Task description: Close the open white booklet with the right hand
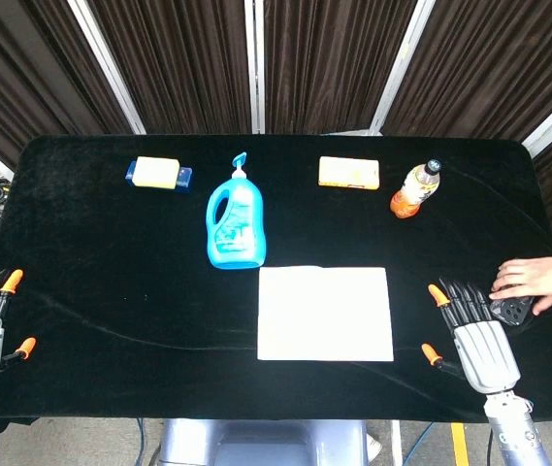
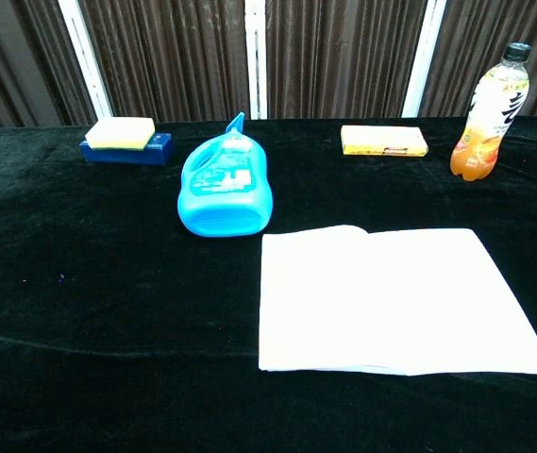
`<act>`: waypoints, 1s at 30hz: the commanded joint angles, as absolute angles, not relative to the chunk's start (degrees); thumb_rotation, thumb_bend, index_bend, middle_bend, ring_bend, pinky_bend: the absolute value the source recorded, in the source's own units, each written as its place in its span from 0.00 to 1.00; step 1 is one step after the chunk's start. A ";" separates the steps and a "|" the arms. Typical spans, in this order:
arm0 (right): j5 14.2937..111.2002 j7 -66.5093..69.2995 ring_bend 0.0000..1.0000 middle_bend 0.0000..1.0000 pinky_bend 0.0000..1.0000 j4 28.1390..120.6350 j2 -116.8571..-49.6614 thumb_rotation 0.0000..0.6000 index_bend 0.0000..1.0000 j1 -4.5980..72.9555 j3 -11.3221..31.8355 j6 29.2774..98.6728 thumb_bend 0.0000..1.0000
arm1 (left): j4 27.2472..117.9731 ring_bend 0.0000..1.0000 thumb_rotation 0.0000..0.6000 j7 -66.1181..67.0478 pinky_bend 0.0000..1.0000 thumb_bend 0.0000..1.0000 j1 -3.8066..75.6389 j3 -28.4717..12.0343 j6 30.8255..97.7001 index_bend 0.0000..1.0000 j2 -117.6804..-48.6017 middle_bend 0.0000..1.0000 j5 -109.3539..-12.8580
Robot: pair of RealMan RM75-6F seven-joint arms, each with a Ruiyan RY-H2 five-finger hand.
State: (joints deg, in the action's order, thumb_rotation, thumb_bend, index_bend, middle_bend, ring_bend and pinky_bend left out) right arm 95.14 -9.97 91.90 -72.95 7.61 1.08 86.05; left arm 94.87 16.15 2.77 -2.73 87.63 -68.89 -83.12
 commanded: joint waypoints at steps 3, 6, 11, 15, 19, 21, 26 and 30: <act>95.04 -9.81 0.00 0.00 0.00 91.74 -72.98 1.00 0.00 7.62 1.06 85.96 0.18 | 95.01 0.00 1.00 16.19 0.00 0.21 2.72 -2.73 87.67 0.00 -68.85 0.00 -83.06; 95.20 -9.63 0.00 0.00 0.00 91.80 -72.90 1.00 0.00 7.57 0.97 86.10 0.18 | 95.04 0.00 1.00 16.22 0.00 0.21 2.66 -2.66 87.76 0.00 -68.84 0.00 -83.16; 95.71 -9.30 0.00 0.00 0.00 91.96 -72.82 1.00 0.00 7.65 0.91 86.32 0.18 | 94.91 0.00 1.00 16.06 0.00 0.21 2.77 -2.79 87.58 0.00 -68.83 0.00 -83.00; 95.36 -9.07 0.00 0.00 0.00 91.91 -72.86 1.00 0.00 7.81 1.10 86.03 0.18 | 94.80 0.00 1.00 15.85 0.00 0.21 2.90 -2.97 87.27 0.00 -68.79 0.00 -82.61; 95.62 -8.78 0.00 0.00 0.00 92.00 -72.76 1.00 0.00 7.89 0.99 86.00 0.18 | 94.81 0.00 1.00 15.78 0.00 0.21 2.80 -2.98 87.37 0.00 -68.75 0.00 -82.48; 96.02 -8.55 0.00 0.00 0.00 92.13 -72.68 1.00 0.00 7.97 0.94 86.16 0.18 | 94.86 0.00 1.00 15.85 0.00 0.21 2.76 -2.94 87.41 0.00 -68.75 0.00 -82.48; 97.12 -6.54 0.00 0.00 0.00 93.54 -72.09 1.00 0.00 9.12 0.30 84.45 0.16 | 95.06 0.00 1.00 16.13 0.00 0.21 2.68 -3.00 87.70 0.00 -68.79 0.00 -82.49; 98.08 -3.62 0.00 0.00 0.00 95.78 -71.34 1.00 0.00 11.21 -0.87 80.53 0.08 | 95.11 0.00 1.00 16.08 0.00 0.21 2.65 -3.17 87.65 0.00 -68.74 0.00 -82.07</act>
